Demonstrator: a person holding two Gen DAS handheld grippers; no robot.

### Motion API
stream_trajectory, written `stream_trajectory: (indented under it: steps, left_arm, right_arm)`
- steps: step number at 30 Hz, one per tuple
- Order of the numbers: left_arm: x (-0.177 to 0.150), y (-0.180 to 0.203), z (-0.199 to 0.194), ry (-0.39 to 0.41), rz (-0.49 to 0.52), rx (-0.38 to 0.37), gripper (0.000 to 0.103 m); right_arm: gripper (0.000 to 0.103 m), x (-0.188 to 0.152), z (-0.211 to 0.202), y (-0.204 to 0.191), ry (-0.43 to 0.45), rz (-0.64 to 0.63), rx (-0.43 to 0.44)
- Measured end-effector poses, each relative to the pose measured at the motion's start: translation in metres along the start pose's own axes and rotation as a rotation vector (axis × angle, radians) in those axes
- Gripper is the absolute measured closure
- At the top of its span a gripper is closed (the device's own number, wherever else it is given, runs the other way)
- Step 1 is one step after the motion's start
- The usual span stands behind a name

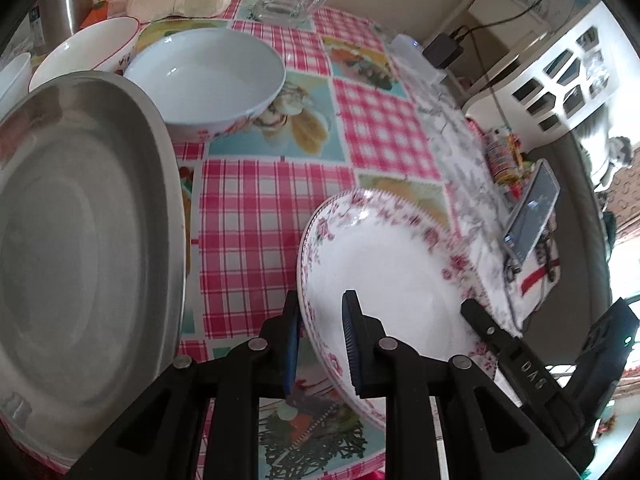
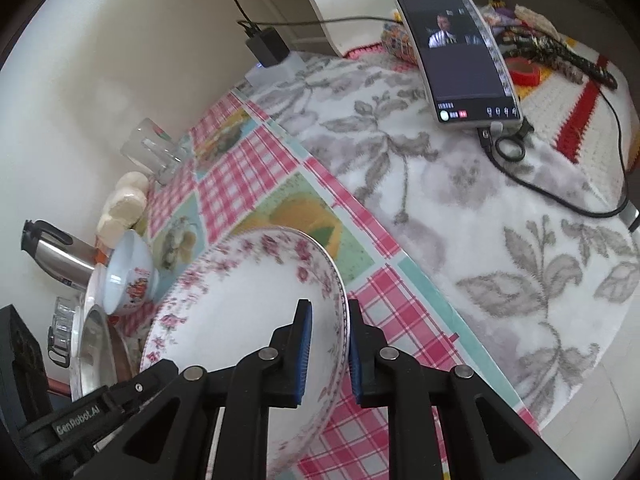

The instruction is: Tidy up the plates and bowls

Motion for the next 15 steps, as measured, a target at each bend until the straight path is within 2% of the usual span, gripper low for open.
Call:
stream_trajectory:
  steps: [5, 15]
  left_arm:
    - [0.009, 0.0, -0.005, 0.005, -0.027, -0.063, 0.082]
    - [0.016, 0.007, -0.024, 0.058, -0.009, -0.117, 0.082]
  right_arm:
    - [0.085, -0.002, -0.006, -0.002, 0.015, 0.031, 0.039]
    - [0.085, 0.008, -0.024, -0.018, 0.083, -0.047, 0.011]
Point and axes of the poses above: each gripper's, at about its wrist camera, not at the fingertips, and z roughly the way its jaws point, y to its right, x to its top, the point moved 10 cm from there along z, roughly the way its jaws point, and after that the axes turned 14 degrees about x, right-handed, at the moved point
